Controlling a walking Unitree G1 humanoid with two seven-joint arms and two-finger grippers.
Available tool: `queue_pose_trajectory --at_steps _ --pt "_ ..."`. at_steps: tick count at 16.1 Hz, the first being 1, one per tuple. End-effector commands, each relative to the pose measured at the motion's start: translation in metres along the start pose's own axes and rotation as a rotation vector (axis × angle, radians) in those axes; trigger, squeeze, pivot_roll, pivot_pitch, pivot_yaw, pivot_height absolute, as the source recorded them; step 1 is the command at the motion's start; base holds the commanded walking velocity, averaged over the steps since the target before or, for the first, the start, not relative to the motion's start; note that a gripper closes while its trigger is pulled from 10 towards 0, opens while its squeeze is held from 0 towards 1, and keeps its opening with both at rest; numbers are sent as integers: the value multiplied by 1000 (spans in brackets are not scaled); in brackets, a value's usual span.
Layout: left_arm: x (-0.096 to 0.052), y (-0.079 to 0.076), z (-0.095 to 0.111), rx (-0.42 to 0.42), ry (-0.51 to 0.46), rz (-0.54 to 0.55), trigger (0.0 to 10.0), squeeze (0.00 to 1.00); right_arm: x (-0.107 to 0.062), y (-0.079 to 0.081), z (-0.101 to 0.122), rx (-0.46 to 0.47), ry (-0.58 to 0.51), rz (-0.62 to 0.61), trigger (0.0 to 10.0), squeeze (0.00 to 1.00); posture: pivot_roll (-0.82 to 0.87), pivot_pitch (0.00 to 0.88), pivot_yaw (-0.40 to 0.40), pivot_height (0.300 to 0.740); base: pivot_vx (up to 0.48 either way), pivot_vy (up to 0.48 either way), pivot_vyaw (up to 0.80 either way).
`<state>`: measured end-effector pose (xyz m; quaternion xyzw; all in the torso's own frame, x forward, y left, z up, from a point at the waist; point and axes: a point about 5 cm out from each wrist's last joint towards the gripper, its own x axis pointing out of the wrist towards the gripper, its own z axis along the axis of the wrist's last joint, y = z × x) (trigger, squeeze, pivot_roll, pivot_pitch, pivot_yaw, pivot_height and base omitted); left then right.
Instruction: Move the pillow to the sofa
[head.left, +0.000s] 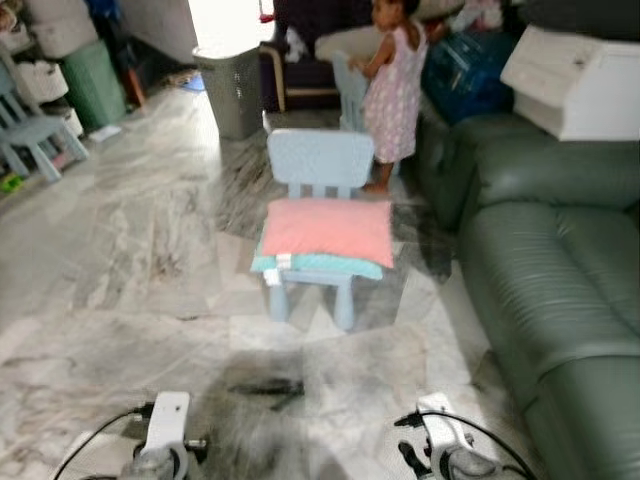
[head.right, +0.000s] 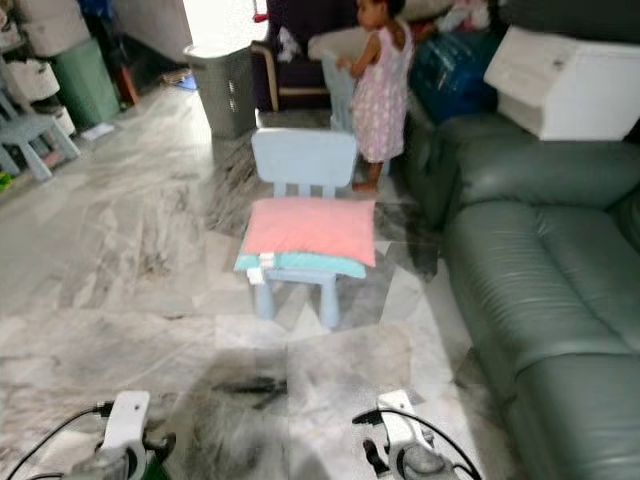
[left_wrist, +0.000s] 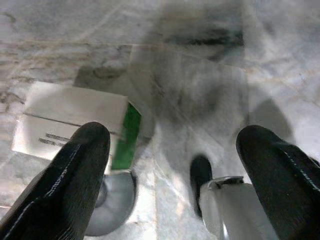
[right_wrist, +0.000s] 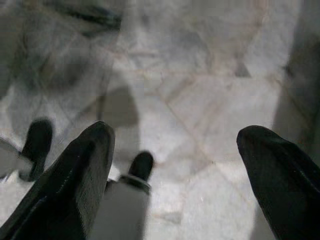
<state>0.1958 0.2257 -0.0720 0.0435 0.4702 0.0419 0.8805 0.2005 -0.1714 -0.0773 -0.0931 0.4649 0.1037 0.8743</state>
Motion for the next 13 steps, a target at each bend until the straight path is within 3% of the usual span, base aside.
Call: queue_pose_trajectory --at_steps 1,2,6,9,10,11,13 --pt "-1 13 2 -1 1 43 10000 0 2 9 6 -2 -22 26 10000 0 -86 0 25 740 0 0 0" --pt "-1 13 4 20 -9 43 10000 0 2 9 7 -2 -23 26 10000 0 -85 0 25 740 0 0 0" --pt "0 12 11 -30 -37 35 10000 0 2 9 9 0 -26 26 10000 0 -81 0 23 740 0 0 0" --pt "0 12 27 -126 -104 26 10000 0 2 10 9 -2 -24 26 10000 0 -82 0 23 740 0 0 0" --pt "1 11 33 -128 -120 22 10000 0 2 9 8 -5 -21 25 10000 0 -83 0 24 740 0 0 0" --pt "2 8 41 -59 -121 20 10000 0 2 8 5 -7 -16 22 10000 0 -83 0 25 740 0 0 0" --pt "2 2 40 -35 -111 -19 10000 0 1 7 3 -9 -12 20 10000 0 -80 0 26 740 0 0 0"
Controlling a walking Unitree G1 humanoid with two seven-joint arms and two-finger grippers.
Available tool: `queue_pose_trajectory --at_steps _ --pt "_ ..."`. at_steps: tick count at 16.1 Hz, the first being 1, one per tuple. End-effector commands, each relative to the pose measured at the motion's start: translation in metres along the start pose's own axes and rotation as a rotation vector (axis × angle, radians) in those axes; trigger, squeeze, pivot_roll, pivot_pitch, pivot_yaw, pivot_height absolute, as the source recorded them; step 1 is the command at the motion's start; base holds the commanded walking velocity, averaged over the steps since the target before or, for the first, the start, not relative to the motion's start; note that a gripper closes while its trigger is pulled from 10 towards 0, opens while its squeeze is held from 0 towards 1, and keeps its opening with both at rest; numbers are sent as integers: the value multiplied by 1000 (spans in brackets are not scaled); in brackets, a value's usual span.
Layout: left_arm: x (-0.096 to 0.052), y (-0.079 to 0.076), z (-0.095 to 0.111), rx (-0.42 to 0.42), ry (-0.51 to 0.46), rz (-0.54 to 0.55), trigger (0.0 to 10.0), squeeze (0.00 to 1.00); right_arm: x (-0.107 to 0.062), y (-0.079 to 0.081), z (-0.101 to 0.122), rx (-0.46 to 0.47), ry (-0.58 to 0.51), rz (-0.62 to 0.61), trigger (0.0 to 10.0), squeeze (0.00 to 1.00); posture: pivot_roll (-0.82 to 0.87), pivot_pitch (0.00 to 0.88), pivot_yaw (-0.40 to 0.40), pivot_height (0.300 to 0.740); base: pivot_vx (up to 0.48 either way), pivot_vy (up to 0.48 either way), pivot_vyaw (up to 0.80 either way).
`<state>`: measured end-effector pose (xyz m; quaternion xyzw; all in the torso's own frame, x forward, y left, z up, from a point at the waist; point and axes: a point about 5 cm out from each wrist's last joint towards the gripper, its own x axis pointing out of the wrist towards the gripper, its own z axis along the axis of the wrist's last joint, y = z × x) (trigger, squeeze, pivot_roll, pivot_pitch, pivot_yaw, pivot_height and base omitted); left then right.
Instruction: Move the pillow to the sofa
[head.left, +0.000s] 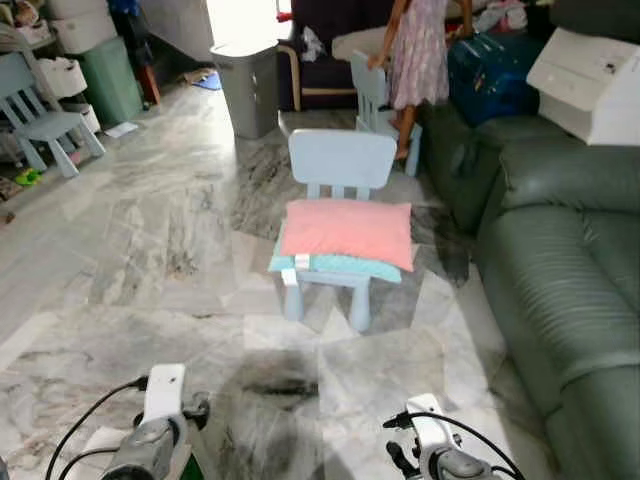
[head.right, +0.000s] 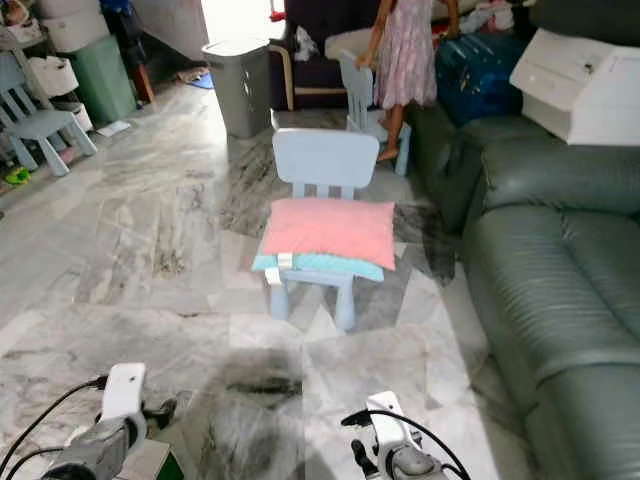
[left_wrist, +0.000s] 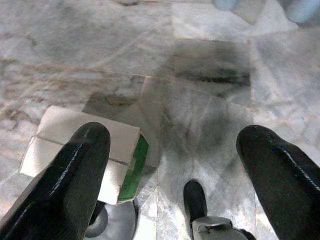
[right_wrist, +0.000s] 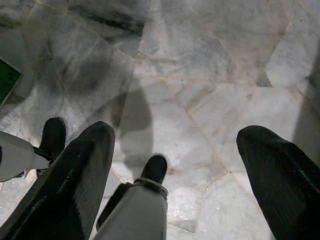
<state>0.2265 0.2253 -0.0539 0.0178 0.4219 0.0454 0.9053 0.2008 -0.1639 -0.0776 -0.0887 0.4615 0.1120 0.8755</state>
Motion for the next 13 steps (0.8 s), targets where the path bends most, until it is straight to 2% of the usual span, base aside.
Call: queue_pose_trajectory --at_steps 1,3,5,13 --pt "0 0 3 16 0 -12 10000 0 0 0 1 -9 -1 3 10000 0 -80 0 26 740 0 0 0" --pt "-1 1 -4 30 24 -3 10000 0 0 1 1 -13 0 3 10000 0 -80 0 25 740 0 0 0" --pt "-1 1 -9 18 34 -11 10000 0 0 1 1 -17 0 3 10000 0 -78 0 25 740 281 0 0" --pt "-3 1 -16 28 53 -26 10000 0 1 1 2 -4 3 0 10000 0 -77 0 24 740 463 0 0"
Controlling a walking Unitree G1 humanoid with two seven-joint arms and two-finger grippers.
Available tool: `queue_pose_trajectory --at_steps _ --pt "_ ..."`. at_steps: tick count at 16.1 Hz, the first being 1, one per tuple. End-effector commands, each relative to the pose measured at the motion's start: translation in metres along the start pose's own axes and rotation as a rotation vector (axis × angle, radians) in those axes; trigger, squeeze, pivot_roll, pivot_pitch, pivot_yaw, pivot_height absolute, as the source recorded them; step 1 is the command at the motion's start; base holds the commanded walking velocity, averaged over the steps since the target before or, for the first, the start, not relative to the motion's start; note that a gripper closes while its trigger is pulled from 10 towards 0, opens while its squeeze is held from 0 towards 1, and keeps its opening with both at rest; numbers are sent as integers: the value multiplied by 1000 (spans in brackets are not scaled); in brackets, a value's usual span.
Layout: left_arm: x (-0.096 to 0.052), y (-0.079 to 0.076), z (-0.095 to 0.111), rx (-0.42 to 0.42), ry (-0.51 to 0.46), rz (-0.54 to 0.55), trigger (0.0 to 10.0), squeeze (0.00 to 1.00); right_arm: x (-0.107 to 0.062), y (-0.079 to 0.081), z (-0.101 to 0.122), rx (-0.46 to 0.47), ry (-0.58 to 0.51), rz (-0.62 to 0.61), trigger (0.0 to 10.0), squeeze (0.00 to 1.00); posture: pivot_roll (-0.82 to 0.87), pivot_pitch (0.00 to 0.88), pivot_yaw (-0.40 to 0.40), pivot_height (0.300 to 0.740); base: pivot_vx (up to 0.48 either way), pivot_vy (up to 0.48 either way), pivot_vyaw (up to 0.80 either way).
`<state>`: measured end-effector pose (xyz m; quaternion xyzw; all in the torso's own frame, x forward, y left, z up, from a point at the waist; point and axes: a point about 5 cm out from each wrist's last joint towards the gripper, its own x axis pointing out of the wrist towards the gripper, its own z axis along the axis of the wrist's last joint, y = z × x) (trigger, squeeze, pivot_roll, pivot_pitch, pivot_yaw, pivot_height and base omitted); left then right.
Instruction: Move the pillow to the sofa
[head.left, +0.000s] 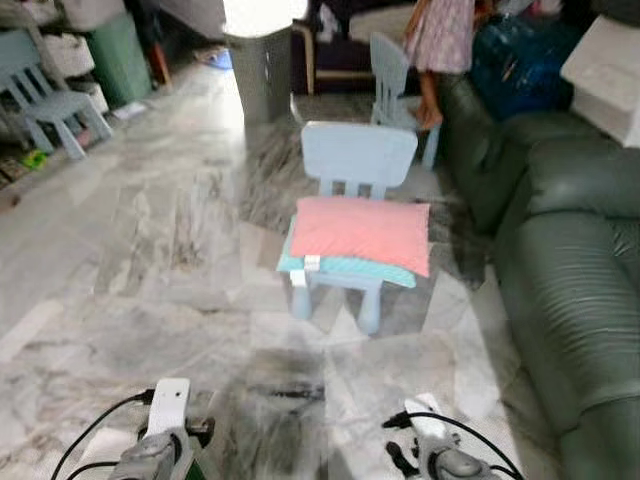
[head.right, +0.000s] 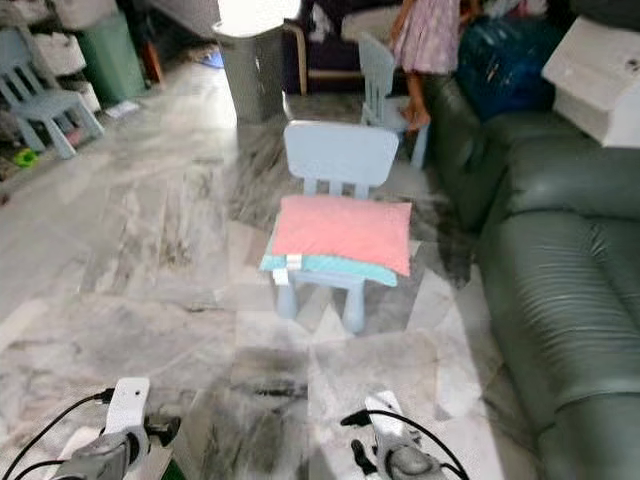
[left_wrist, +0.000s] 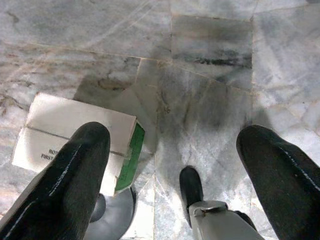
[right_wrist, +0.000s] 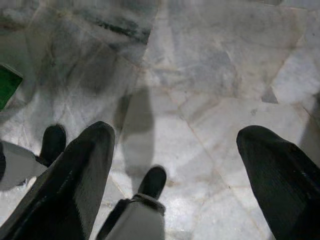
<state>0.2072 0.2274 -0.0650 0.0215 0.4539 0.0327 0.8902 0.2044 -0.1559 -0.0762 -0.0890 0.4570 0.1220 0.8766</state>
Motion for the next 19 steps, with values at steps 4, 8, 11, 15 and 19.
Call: queue_pose_trajectory --at_steps 4,8,11,15,19 --pt "1 -2 5 7 -8 -8 10000 0 -1 -6 -5 5 15 -16 10000 0 -78 0 25 740 462 0 0" --pt "1 -3 2 7 1 -9 10000 0 -1 -5 -4 6 13 -14 10000 0 -78 0 23 740 463 0 0" --pt "1 -3 1 1 6 -6 10000 0 -1 -5 -4 7 13 -13 10000 0 -78 0 24 740 464 0 0" --pt "0 -2 0 -6 13 5 10000 0 -1 -5 -4 8 12 -14 10000 0 -80 0 28 740 292 154 0" --pt "0 10 18 7 -68 0 10000 0 -3 -20 13 43 -81 -34 10000 0 -94 0 30 740 0 0 0"
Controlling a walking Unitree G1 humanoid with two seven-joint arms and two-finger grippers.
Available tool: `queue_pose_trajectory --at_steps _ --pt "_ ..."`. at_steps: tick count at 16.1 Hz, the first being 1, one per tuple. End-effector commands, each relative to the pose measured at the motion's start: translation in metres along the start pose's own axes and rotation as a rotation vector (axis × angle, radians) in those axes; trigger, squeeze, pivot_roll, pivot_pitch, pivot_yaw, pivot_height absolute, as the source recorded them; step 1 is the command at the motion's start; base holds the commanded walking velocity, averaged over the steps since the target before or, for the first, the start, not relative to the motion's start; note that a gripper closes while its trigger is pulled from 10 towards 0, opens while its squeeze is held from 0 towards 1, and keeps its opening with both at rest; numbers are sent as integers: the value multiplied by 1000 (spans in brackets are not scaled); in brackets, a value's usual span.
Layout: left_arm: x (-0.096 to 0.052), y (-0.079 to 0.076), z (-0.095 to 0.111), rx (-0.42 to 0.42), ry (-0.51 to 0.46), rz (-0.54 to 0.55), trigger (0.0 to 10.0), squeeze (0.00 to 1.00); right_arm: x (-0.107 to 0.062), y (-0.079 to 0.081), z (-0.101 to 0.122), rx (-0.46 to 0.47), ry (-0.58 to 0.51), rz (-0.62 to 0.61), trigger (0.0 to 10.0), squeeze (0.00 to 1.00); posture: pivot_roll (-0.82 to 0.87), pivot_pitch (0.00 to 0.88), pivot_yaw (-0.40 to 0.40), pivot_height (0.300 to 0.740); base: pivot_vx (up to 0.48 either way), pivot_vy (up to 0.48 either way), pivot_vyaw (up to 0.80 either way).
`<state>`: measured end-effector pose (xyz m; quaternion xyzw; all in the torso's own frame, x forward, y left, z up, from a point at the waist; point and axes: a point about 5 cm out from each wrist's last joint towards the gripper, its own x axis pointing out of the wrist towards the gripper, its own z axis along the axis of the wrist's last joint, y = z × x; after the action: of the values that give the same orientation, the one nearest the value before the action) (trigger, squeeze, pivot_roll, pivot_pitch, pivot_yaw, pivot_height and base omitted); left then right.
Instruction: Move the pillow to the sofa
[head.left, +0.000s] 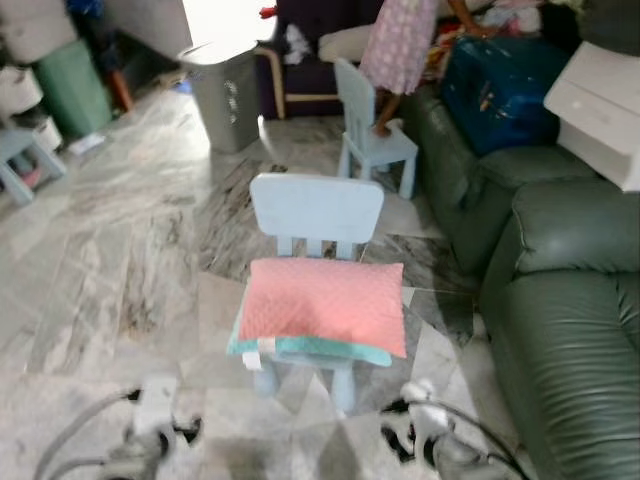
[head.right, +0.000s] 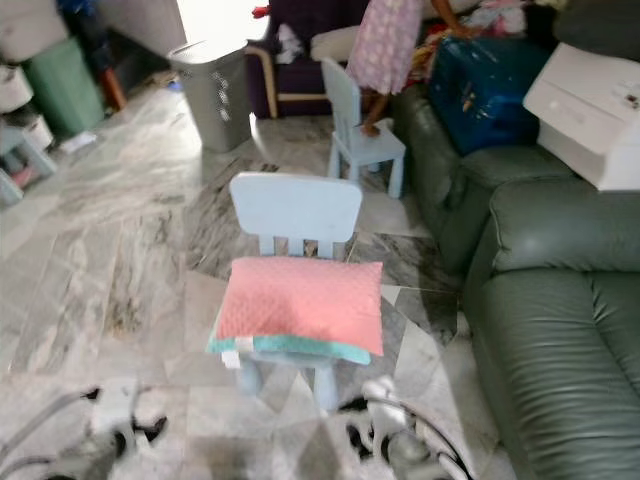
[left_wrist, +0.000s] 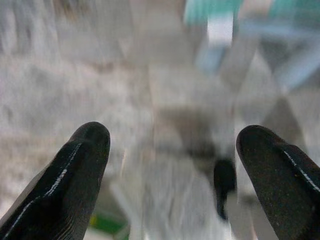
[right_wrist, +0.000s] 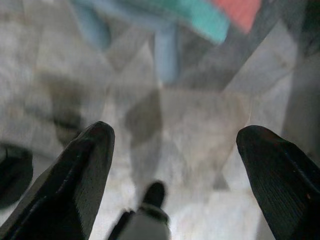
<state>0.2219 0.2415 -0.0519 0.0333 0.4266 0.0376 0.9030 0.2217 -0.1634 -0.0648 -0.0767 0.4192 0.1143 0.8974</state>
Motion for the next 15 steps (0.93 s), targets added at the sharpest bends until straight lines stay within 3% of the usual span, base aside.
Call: queue_pose_trajectory --at_steps 1,3,4,6,8,9,10,12,13,15 --pt "0 -1 12 4 -70 -47 10000 0 -2 -17 15 68 -81 -20 10000 0 -89 0 23 740 0 0 0" --pt "-1 -2 33 36 -180 -112 10000 0 -4 -27 43 133 -224 1 10000 0 -86 0 22 740 0 0 0" --pt "-1 -2 36 39 -196 -121 10000 0 -4 -28 45 141 -240 6 10000 0 -86 0 22 740 0 0 0" --pt "-7 -6 59 62 -353 -172 10000 0 -10 -32 65 174 -385 30 10000 0 -94 0 23 740 0 0 0" --pt "-24 -12 79 74 -551 -176 10000 0 -28 -33 86 185 -542 41 10000 0 -99 0 23 740 0 0 0" --pt "-33 -15 81 69 -606 -195 10000 0 -39 -33 91 203 -591 45 10000 0 -105 0 22 740 0 0 0" --pt "-40 -19 81 114 -645 -209 10000 0 -49 -34 92 241 -639 45 10000 0 -114 0 18 740 0 0 0" --pt "-49 -28 88 153 -726 -220 10000 0 -50 -36 82 263 -608 20 10000 0 -131 0 12 740 0 0 0" --pt "-53 -33 94 167 -763 -227 10000 0 -54 -38 80 229 -609 0 10000 0 -132 0 10 740 0 0 0" --pt "-59 -38 101 133 -808 -213 10000 0 -66 -47 79 215 -623 -52 10000 0 -142 0 9 740 0 0 0"
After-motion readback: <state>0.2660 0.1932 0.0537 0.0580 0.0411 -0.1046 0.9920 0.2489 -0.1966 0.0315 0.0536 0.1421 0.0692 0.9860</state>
